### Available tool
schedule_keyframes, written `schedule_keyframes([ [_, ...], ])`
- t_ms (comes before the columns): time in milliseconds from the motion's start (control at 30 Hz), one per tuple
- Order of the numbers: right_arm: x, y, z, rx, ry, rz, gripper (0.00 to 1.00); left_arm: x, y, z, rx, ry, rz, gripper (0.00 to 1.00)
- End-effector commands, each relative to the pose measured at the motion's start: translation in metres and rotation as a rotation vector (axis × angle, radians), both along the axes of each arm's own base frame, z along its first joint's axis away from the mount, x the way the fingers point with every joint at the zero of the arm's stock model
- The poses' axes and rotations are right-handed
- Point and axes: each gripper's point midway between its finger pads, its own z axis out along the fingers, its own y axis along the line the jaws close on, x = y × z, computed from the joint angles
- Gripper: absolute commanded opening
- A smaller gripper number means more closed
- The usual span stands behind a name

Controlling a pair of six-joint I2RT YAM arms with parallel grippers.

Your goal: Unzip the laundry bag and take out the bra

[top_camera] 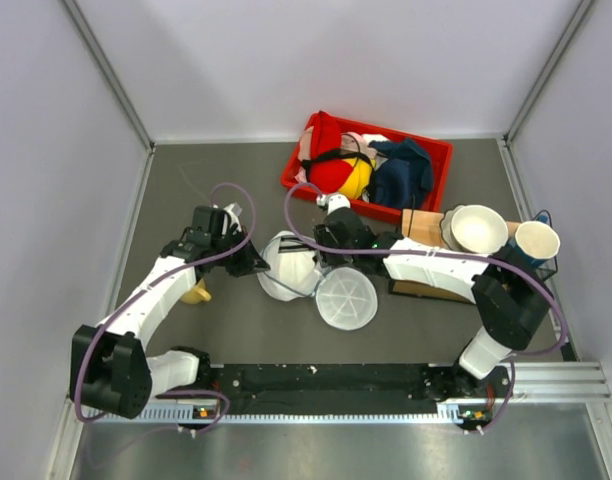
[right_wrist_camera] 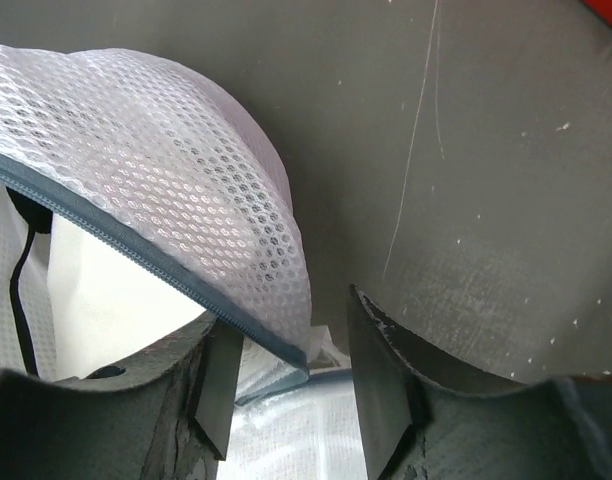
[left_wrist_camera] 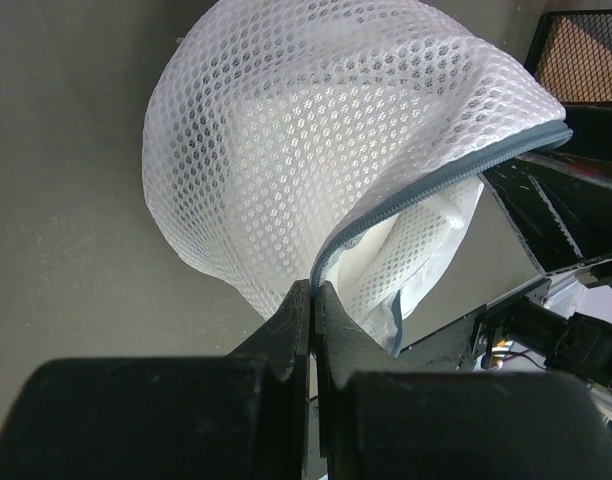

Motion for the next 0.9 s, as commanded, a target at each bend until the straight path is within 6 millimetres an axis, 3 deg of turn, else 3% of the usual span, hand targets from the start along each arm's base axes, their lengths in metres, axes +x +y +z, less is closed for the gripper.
schedule_keyframes([
  [0,0.004,0.003,0.029,0.077,-0.076,-0.031,0.44,0.014,-0.001,0.011,-0.001,-0.053,-0.005,0.0],
  [133,0.005,0.007,0.024,0.083,-0.068,-0.029,0.35,0.014,-0.001,0.011,-0.001,-0.053,-0.008,0.0],
  [267,0.004,0.008,0.025,0.101,-0.067,-0.031,0.17,0.015,0.001,0.009,0.01,-0.051,-0.004,0.0],
  [333,0.002,0.006,0.031,0.116,-0.073,-0.028,0.15,0.015,0.0,0.009,0.012,-0.05,-0.008,0.0],
  [400,-0.001,0.005,0.031,0.123,-0.068,-0.025,0.39,0.017,0.001,0.008,0.016,-0.05,-0.009,0.0],
  [467,-0.003,0.005,0.037,0.138,-0.074,-0.021,0.55,0.018,0.002,0.006,0.027,-0.051,-0.014,0.0],
  [600,-0.003,0.001,0.035,0.129,-0.081,-0.034,0.55,0.019,0.001,0.006,0.032,-0.051,-0.025,0.0],
  [667,-0.002,0.001,0.033,0.13,-0.079,-0.042,0.48,0.019,0.001,0.005,0.033,-0.046,-0.023,0.0],
  [867,-0.002,-0.002,0.031,0.144,-0.086,-0.057,0.44,0.023,0.003,0.006,0.048,-0.054,-0.027,0.0],
])
